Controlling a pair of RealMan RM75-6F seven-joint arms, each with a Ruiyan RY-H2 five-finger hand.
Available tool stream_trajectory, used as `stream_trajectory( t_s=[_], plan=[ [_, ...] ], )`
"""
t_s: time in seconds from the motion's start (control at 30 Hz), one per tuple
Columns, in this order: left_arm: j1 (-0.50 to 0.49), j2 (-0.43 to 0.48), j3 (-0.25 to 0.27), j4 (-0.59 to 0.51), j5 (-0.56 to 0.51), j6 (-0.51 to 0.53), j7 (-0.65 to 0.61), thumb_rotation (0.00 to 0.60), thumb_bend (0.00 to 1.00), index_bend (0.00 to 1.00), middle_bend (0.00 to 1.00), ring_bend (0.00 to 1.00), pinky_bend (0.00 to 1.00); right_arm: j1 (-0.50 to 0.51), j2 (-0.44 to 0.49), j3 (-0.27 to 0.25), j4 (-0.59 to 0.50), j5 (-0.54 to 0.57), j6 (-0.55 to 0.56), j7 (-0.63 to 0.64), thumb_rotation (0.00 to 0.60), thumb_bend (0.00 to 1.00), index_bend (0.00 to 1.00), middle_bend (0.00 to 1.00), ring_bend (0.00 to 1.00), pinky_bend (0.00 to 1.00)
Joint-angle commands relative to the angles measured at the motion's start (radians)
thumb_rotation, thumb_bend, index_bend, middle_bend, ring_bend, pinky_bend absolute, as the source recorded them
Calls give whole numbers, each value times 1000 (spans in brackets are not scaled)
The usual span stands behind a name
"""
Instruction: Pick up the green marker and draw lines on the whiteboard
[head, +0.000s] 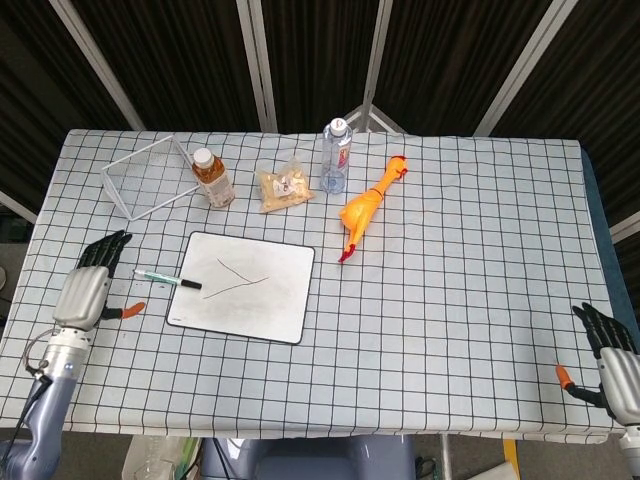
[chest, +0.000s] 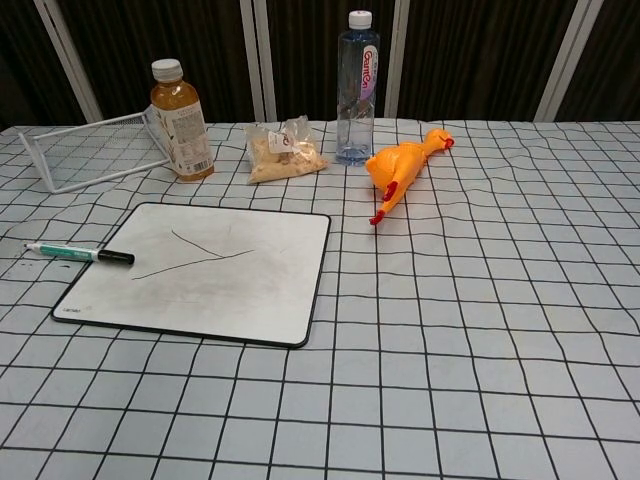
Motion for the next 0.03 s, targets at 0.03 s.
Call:
stream_trajectory(
  t_s=[0.03],
  plan=[
    [86,69,70,-93,72,95,24,600,100,0,0,0,0,-1,1,-1,-1,-4,4,1,600,354,0,0,0,0]
  ],
)
